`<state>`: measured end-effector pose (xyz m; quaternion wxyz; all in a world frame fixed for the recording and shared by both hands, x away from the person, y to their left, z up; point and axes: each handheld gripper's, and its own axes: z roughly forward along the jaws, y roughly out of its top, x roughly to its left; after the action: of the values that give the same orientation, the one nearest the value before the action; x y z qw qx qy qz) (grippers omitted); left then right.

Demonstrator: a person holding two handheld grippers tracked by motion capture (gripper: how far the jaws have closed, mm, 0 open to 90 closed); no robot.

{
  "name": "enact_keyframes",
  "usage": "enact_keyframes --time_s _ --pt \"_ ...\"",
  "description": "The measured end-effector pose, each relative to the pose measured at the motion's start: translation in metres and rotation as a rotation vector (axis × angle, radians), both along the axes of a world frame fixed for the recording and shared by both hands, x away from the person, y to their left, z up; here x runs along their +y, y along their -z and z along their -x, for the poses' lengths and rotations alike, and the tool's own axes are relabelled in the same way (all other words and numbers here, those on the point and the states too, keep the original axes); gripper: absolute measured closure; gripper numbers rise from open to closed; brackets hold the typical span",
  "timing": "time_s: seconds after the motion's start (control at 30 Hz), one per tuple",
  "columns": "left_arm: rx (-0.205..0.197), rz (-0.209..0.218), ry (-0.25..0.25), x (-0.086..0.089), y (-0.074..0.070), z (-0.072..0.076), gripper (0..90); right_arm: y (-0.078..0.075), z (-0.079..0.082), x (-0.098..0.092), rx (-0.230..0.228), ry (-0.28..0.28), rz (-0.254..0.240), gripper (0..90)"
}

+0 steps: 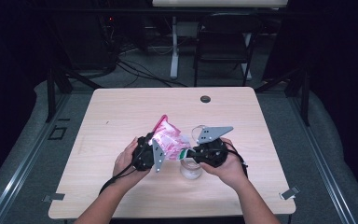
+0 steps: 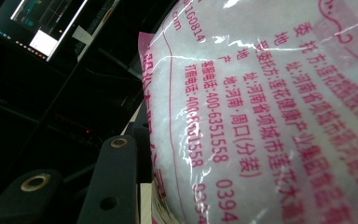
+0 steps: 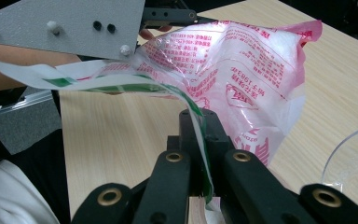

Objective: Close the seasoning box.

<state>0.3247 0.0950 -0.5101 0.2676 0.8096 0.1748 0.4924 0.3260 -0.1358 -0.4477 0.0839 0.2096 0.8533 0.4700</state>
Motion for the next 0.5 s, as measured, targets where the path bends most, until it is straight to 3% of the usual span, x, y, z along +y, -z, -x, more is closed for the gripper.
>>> enact_keyframes --time_s 0.3,0.5 --pt "-0.047 -0.052 0.006 -0.0022 -0.0025 0.0011 60.4 0.0016 -0.0002 -0.0014 0.008 -0.005 -0.001 90.0" --pt "-0.056 -0.073 0.004 -0.0041 -0.0029 0.0016 60.4 0.0035 -0.0008 -0.0028 0.016 -0.004 -0.001 90.0"
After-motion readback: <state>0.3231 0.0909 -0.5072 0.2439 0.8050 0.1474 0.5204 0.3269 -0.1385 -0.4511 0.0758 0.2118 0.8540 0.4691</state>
